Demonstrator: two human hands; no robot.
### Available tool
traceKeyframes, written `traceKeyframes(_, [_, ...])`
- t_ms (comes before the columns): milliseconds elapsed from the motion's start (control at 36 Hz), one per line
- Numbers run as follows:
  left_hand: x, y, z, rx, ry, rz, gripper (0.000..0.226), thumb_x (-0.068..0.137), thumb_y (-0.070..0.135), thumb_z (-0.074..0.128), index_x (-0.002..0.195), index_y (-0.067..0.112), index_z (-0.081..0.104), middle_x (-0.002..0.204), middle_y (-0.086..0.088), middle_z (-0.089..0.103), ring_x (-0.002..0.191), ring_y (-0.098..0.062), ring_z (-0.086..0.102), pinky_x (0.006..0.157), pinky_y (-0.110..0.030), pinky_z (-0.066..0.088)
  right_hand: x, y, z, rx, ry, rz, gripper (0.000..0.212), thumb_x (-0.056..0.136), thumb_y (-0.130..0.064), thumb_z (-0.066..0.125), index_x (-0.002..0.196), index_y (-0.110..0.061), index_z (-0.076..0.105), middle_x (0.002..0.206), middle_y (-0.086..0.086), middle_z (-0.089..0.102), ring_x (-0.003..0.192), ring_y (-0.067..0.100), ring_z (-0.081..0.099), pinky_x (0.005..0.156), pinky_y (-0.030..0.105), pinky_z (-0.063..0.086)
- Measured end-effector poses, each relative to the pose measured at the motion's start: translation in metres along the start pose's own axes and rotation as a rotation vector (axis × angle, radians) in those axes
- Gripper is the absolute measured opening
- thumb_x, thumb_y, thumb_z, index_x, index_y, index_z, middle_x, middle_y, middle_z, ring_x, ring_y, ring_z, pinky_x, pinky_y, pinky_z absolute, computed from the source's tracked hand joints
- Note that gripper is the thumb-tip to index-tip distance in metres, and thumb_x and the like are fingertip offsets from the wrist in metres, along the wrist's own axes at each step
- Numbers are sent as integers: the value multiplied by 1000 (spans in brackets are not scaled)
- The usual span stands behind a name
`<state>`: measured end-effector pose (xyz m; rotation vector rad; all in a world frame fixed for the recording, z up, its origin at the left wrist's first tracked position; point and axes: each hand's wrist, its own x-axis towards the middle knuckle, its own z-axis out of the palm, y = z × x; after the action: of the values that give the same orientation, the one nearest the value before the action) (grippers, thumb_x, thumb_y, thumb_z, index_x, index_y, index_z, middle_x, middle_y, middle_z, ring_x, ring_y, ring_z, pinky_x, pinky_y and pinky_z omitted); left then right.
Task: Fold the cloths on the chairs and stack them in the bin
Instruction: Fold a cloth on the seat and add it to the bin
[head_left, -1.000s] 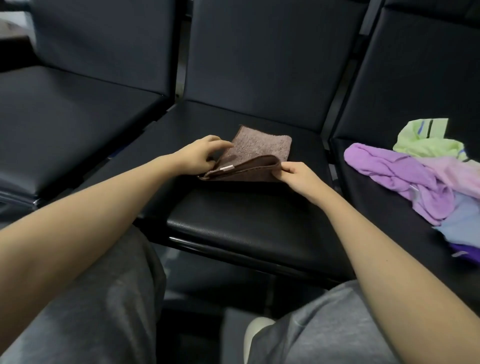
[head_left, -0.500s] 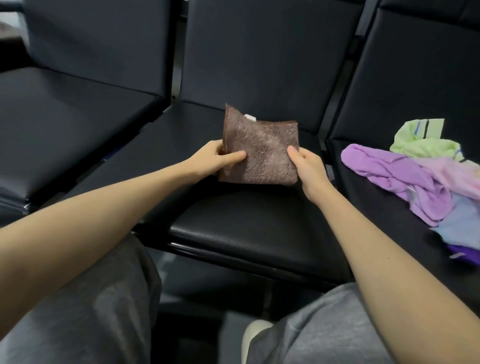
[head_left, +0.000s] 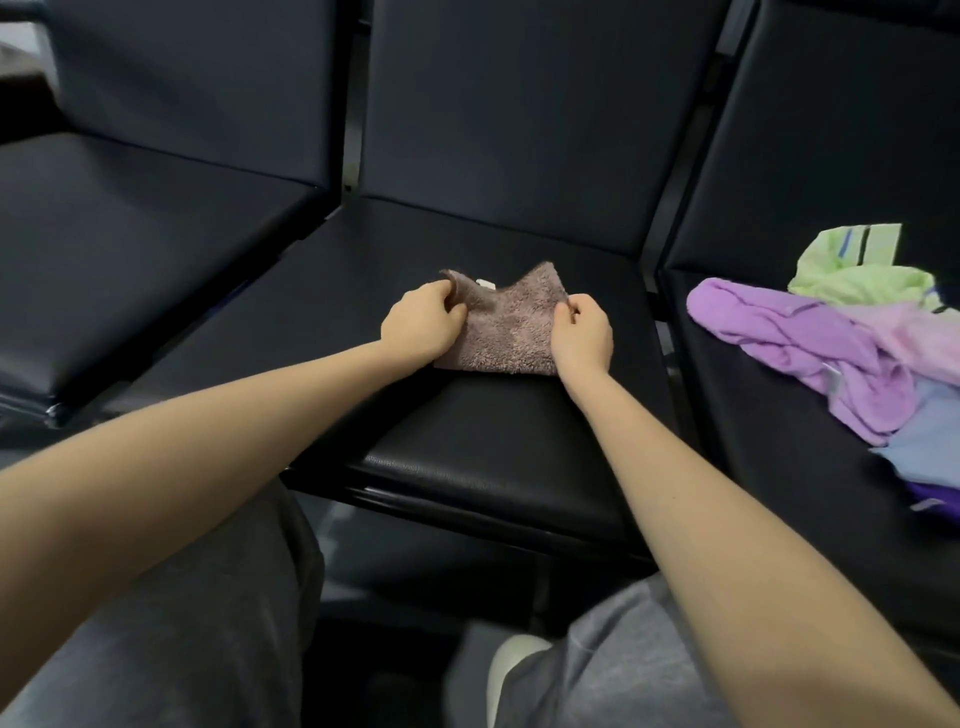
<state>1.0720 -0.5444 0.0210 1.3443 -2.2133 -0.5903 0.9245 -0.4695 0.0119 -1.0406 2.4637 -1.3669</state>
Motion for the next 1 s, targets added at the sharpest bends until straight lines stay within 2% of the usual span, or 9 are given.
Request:
traceKeyframes(139, [-2, 10, 6, 326, 43, 28, 33, 96, 28, 41, 116, 3, 48, 115, -16, 61, 105, -37, 57, 71, -34, 35, -2, 0, 1, -394, -33, -35, 32, 98, -19, 38, 127, -13, 50, 130, 10, 54, 121, 29, 47, 96, 37, 35])
traceKeyframes(250, [-7, 10, 13, 464, 68, 18, 50, 99, 40, 38, 128, -1, 40, 127, -17, 50, 113, -35, 53, 80, -39, 41, 3, 0, 0, -354, -101, 99, 47, 97, -30, 39, 137, -5, 41, 142, 15, 41, 132, 31, 35, 108, 38, 25])
traceKeyframes(417, [-3, 16, 6, 225, -83, -154, 60, 93, 47, 50, 129, -1, 42, 131, -18, 45, 121, -35, 48, 93, -39, 40, 6, -10, -8, -117, -250, 219, 50, 91, -47, 47, 123, -8, 53, 127, 10, 56, 121, 32, 48, 107, 40, 34])
traceKeyframes(472, [-2, 15, 5, 155, -106, -143, 39, 90, 42, 56, 101, 5, 56, 109, -13, 56, 113, -33, 54, 82, -36, 42, 5, -10, -9, -68, -282, 229, 43, 80, -42, 61, 109, -10, 57, 117, 10, 61, 113, 31, 55, 103, 44, 40])
traceKeyframes(556, [-4, 17, 0, 84, -170, -132, 38, 87, 31, 61, 61, 11, 42, 68, -1, 50, 95, -30, 62, 66, -30, 37, 13, -1, -5, -5, -306, 257, 49, 56, -40, 66, 96, -12, 64, 102, 8, 67, 104, 33, 60, 94, 45, 49])
traceKeyframes(667, [-2, 20, 0, -75, -191, -216, 21, 81, 22, 67, 84, 11, 49, 89, -5, 56, 94, -27, 59, 74, -31, 45, 21, 10, -1, 70, -350, 255, 36, 51, -35, 65, 83, -19, 63, 95, 7, 68, 101, 34, 60, 93, 46, 50])
traceKeyframes(778, [-3, 23, 6, -264, -171, -259, 27, 75, 16, 68, 100, 17, 59, 106, -6, 64, 104, -29, 59, 90, -37, 50, 1, -7, -18, 99, -349, 200, 27, 80, -21, 64, 105, -15, 57, 101, 4, 62, 99, 30, 60, 91, 45, 50])
traceKeyframes(889, [-12, 33, 4, -548, -166, -241, 31, 79, 4, 65, 108, 10, 56, 98, -3, 61, 94, -22, 58, 77, -31, 50, -5, -6, -31, 200, -332, 144, 25, 94, -11, 53, 118, -12, 51, 103, 2, 55, 89, 17, 55, 71, 29, 47])
traceKeyframes(1000, [-24, 52, 2, -960, -288, -517, 49, 77, 9, 73, 121, 3, 54, 110, -15, 65, 85, -27, 66, 60, -34, 54, -10, 0, -60, 285, -291, 175, 18, 91, -11, 54, 108, -13, 50, 103, 5, 57, 82, 14, 55, 61, 24, 43])
